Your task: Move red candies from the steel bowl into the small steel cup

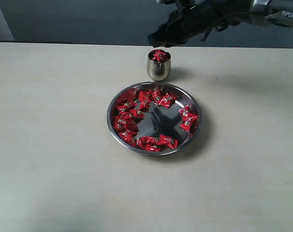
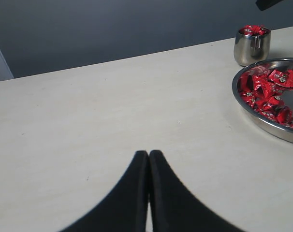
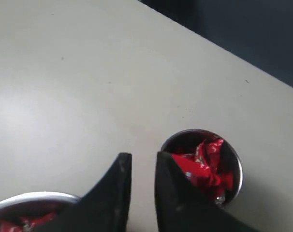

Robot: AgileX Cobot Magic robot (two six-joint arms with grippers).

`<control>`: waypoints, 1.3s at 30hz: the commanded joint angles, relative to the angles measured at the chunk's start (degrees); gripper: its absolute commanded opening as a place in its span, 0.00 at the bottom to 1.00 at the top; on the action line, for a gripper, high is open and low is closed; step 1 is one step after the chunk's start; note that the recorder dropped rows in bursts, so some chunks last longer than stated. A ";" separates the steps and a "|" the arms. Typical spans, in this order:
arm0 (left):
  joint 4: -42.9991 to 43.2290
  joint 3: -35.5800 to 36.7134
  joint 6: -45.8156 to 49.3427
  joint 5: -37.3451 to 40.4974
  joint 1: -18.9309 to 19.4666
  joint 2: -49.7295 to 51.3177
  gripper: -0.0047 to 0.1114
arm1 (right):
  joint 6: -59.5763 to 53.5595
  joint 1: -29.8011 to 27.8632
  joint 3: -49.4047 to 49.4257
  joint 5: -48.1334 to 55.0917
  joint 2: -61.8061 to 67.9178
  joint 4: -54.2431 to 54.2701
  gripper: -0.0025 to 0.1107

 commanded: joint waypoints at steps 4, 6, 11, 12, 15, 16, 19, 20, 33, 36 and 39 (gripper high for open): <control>-0.07 -0.06 -0.31 -0.54 -0.17 -0.25 0.04 | 7.97 -0.25 5.16 12.77 -13.42 -5.01 0.02; -0.07 -0.06 -0.31 -0.54 -0.17 -0.25 0.04 | 7.97 -0.25 11.05 11.48 -17.34 -5.01 0.02; -0.07 -0.06 -0.31 -0.54 -0.17 -0.25 0.04 | 10.87 -0.25 31.72 2.95 -34.37 -6.63 0.02; -0.07 -0.06 -0.31 -0.54 -0.17 -0.25 0.04 | 12.01 -0.25 36.28 2.24 -38.47 -6.21 0.02; -0.07 -0.06 -0.31 -0.54 -0.17 -0.25 0.04 | 13.78 1.17 48.26 -1.33 -50.17 -4.75 0.02; -0.07 -0.06 -0.31 -0.54 -0.17 -0.25 0.04 | 14.69 1.72 51.86 -3.39 -54.11 -4.75 0.02; -0.07 -0.06 -0.31 -0.54 -0.17 -0.25 0.04 | 19.21 2.18 59.97 -5.60 -63.37 -3.85 0.02; -0.07 -0.06 -0.31 -0.54 -0.17 -0.25 0.04 | 21.27 2.18 61.43 -3.66 -66.06 -3.30 0.02; -0.07 -0.06 -0.31 -0.54 -0.17 -0.25 0.04 | 21.57 2.43 64.83 17.02 -80.04 -6.03 0.02; -0.07 -0.06 -0.31 -0.54 -0.17 -0.25 0.04 | 18.29 -1.11 66.41 12.85 -85.19 -7.48 0.02; -0.07 -0.06 -0.31 -0.54 -0.17 -0.25 0.04 | 15.50 -9.10 71.91 3.92 -93.96 -0.51 0.02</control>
